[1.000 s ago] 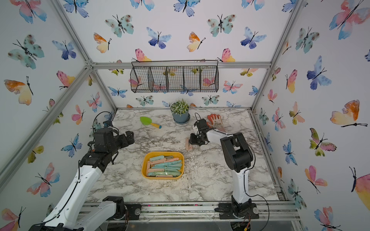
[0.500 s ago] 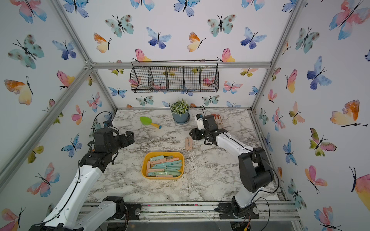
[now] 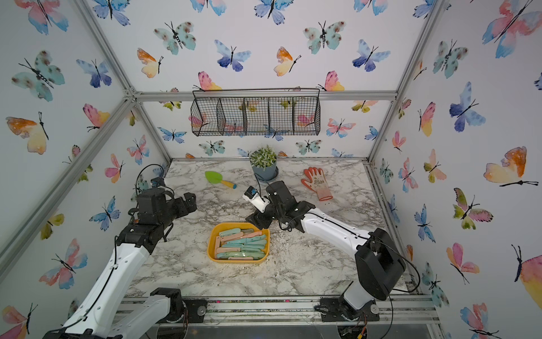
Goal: Take the fruit knife out of the storage box
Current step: Place the fruit knife at the center of the board, then pick up the fruit knife from the storage box.
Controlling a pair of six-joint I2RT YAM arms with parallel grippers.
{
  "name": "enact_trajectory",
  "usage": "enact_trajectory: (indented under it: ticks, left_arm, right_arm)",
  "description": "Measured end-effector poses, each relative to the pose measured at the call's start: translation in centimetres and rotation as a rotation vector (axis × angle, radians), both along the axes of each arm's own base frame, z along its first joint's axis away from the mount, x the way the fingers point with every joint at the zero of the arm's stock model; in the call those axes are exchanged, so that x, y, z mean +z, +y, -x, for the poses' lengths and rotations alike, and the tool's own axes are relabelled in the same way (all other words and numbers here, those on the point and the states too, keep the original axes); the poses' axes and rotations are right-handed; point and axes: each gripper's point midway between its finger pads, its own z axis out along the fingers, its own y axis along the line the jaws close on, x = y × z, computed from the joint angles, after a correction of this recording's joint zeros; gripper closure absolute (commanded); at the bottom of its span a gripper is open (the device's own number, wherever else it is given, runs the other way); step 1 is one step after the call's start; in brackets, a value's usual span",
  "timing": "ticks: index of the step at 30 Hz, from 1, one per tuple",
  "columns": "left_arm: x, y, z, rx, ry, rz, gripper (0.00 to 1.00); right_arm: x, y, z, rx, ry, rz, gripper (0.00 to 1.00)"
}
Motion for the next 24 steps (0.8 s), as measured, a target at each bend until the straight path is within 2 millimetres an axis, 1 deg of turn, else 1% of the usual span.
enact_trajectory:
  ticks: [4,6,8,10,13,15,18,24]
  left_arm:
    - [-0.1,-0.1,0.0,-0.003,0.001,0.002,0.02]
    - [-0.1,-0.2,0.0,-0.009,0.001,0.006,0.02]
    - [-0.1,-0.3,0.0,-0.015,0.002,0.010,0.02]
    - [-0.2,-0.4,0.0,-0.019,0.004,0.012,0.02]
    - [-0.4,-0.5,0.1,-0.026,0.009,0.018,0.01]
    - [-0.4,-0.7,0.1,-0.032,0.011,0.026,0.02]
    - [-0.6,-0.9,0.2,-0.034,0.021,0.040,0.02]
    - [-2.0,-0.8,0.9,-0.035,0.064,0.040,0.02]
  right_arm:
    - [-0.4,1.5,1.8,0.112,-0.002,0.030,0.34]
    - [-1.2,2.4,2.9,0.162,0.001,0.065,0.36]
    - [-2.4,3.2,4.0,0.209,0.011,0.109,0.37]
    - [-4.0,3.8,4.9,0.243,0.021,0.168,0.39]
    - [-6.5,4.1,5.9,0.273,0.039,0.252,0.42]
    - [-8.0,3.9,6.2,0.278,0.054,0.305,0.44]
    - [-9.7,3.3,6.0,0.263,0.070,0.368,0.47]
    - [-11.6,2.7,5.3,0.235,0.080,0.449,0.53]
